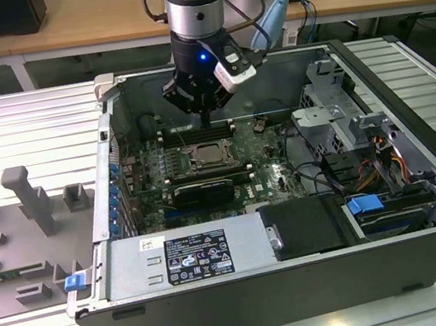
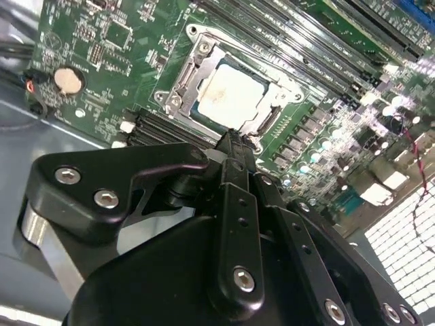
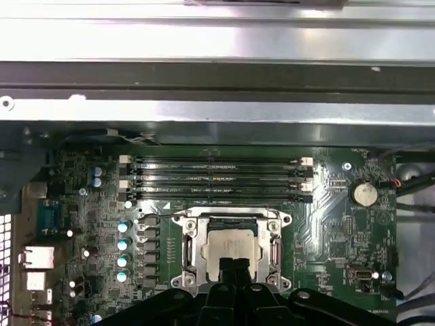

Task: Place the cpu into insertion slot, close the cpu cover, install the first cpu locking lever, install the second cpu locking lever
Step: 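Install the first cpu locking lever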

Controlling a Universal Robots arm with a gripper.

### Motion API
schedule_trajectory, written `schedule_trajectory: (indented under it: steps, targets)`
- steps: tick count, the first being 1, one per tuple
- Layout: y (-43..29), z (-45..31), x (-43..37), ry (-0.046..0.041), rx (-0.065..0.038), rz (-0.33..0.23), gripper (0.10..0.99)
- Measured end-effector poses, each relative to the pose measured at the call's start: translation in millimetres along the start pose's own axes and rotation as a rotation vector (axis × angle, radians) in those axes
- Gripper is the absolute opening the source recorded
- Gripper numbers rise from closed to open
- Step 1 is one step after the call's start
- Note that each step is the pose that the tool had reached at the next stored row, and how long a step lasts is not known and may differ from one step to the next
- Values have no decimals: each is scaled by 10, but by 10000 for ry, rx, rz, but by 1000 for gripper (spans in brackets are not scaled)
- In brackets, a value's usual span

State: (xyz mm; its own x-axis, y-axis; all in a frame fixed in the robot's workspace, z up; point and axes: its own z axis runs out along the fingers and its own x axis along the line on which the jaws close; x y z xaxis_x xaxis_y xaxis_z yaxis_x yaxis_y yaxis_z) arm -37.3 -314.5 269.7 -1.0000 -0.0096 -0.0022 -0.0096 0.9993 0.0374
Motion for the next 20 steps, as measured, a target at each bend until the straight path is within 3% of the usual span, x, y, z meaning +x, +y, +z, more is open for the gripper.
schedule_trajectory:
  steps: [1, 3, 8, 14, 20]
  targets:
    - [0, 1, 45, -6, -28, -3, 106]
    - [2, 3, 218, -44, -126, -3, 106]
    - [4, 13, 467, -74, -158, -8, 106]
    - [5, 35, 603, -77, -171, -46, 106]
    - [28, 66, 640, -75, -172, -77, 106]
